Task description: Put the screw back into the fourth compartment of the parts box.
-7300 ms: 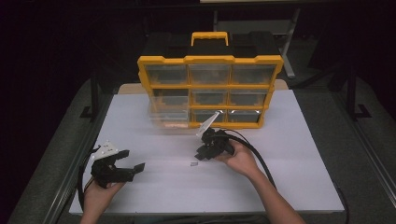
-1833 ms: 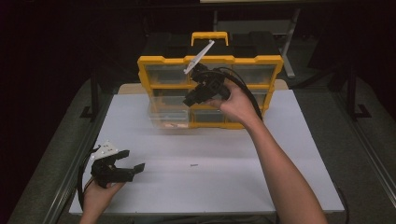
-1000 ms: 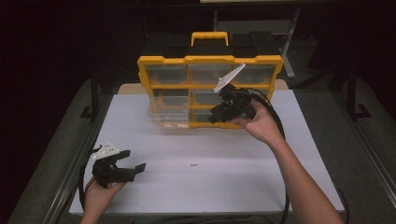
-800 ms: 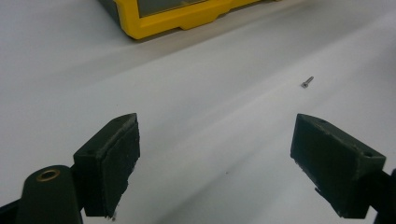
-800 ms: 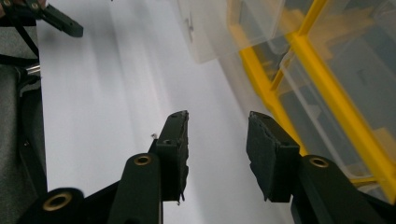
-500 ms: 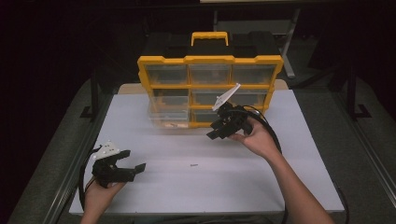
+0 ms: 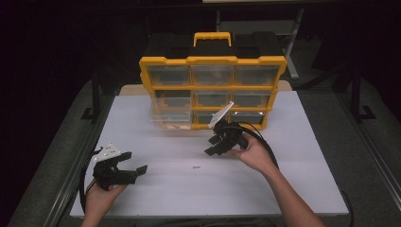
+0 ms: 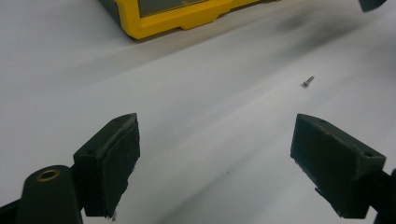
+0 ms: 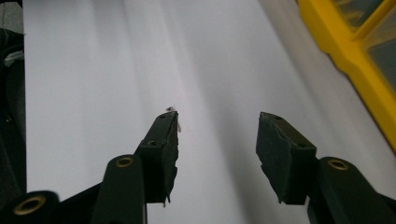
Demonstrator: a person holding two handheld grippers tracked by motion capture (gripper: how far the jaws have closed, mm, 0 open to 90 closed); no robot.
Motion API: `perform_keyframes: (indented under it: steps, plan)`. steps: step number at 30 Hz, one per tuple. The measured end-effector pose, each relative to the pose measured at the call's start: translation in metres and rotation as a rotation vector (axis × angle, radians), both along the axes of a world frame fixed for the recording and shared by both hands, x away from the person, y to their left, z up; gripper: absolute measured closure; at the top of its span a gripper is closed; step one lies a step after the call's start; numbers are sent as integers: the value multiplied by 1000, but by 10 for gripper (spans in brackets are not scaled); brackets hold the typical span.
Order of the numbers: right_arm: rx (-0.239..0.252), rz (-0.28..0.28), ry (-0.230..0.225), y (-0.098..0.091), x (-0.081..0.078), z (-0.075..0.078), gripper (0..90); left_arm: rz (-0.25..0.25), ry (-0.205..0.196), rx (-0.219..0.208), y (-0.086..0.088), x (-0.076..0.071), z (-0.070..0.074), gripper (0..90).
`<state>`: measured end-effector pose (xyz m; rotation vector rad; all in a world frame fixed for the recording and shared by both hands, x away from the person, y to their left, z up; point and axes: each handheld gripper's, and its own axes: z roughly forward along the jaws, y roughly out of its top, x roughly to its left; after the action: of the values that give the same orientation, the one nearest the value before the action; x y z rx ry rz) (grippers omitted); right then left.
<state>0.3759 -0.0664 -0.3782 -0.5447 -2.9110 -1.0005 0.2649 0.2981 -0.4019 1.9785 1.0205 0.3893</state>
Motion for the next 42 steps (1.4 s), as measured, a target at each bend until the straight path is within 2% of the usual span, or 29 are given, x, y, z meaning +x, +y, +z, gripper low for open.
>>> perform_keyframes:
  steps: [10,13,17,21,23,26,28,34,38,39,42]
  plan:
    - [-5,31,5,14,-6,-24,465,-4,-1,0,0,0,0,156]
    - [4,46,15,18,-7,-31,487,-4,4,6,1,0,1,156]
    - [-4,65,-1,25,-11,-38,505,-5,-1,5,1,0,1,156]
    - [-7,74,12,32,-13,-43,533,-10,-2,11,1,0,1,156]
    - [-5,95,3,35,-13,-46,539,-10,-1,12,1,0,1,156]
    - [-19,87,21,38,-15,-49,553,-7,-2,9,2,0,1,156]
    - [-11,108,14,41,-13,-52,576,-6,1,9,2,0,1,156]
    - [-37,106,23,47,-17,-56,611,-6,0,4,1,0,1,156]
    - [-39,107,14,49,-18,-57,658,-6,1,4,1,0,1,156]
    - [-29,127,-4,49,-16,-57,675,-5,1,3,1,0,1,156]
    - [-50,132,-19,50,-19,-57,692,-4,2,-2,1,0,1,156]
